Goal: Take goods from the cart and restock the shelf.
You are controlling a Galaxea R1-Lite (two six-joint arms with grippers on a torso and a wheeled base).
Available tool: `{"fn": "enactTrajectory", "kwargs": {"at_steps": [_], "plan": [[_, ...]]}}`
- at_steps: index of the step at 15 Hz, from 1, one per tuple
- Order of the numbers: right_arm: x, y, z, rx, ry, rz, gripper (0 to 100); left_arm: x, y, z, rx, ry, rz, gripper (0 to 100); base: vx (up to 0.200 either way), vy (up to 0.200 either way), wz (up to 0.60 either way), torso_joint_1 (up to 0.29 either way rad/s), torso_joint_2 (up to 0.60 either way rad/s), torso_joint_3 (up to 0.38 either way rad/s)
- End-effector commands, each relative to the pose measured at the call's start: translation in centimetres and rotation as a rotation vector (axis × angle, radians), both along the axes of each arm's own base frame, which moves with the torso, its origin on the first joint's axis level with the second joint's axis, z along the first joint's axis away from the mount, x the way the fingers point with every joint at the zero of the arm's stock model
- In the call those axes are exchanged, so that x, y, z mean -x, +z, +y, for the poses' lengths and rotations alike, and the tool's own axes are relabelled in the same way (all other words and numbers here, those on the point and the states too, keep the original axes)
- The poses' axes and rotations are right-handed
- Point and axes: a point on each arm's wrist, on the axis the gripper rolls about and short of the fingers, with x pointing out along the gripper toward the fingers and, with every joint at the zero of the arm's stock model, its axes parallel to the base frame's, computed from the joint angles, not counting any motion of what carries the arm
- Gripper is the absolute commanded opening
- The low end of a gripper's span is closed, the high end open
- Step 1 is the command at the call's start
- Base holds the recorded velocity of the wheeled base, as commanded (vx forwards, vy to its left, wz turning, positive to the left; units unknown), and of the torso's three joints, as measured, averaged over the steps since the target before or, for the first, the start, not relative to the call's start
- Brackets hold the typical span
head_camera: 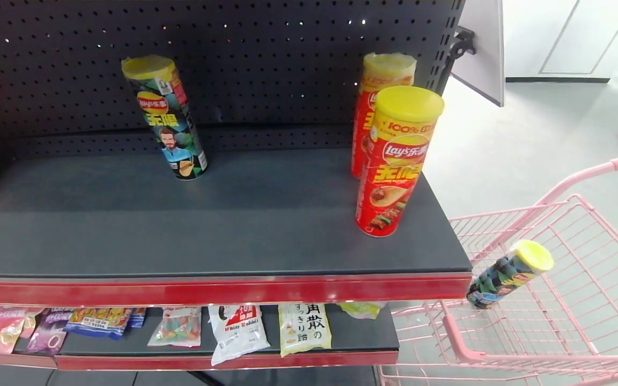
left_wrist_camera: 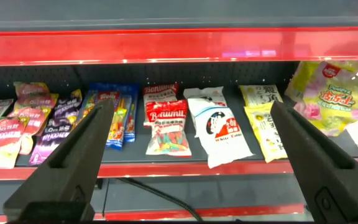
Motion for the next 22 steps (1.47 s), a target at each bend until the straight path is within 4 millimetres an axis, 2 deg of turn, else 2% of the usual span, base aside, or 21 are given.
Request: {"fn": "enactTrajectory", "kwargs": {"at_steps": [1,2,22], "plan": [[-0.01,0.01,0.00,0.000,0.000,0.000,100,0.00,0.00,-0.01,-0.002,0.002,0.000,100,0.000,0.000,0.00,0.000,0.00,0.000],[-0.01,0.01,0.00,0.000,0.000,0.000,100,-0.01,0.00,0.00,0.000,0.001,0.001,100,0.000,0.000,0.00,0.000,0.00,0.000],[-0.01,0.01,0.00,0.000,0.000,0.000,100,-0.01,0.00,0.00,0.000,0.001,0.001,100,0.000,-0.200,0.00,0.003,0.00,0.003]]}}
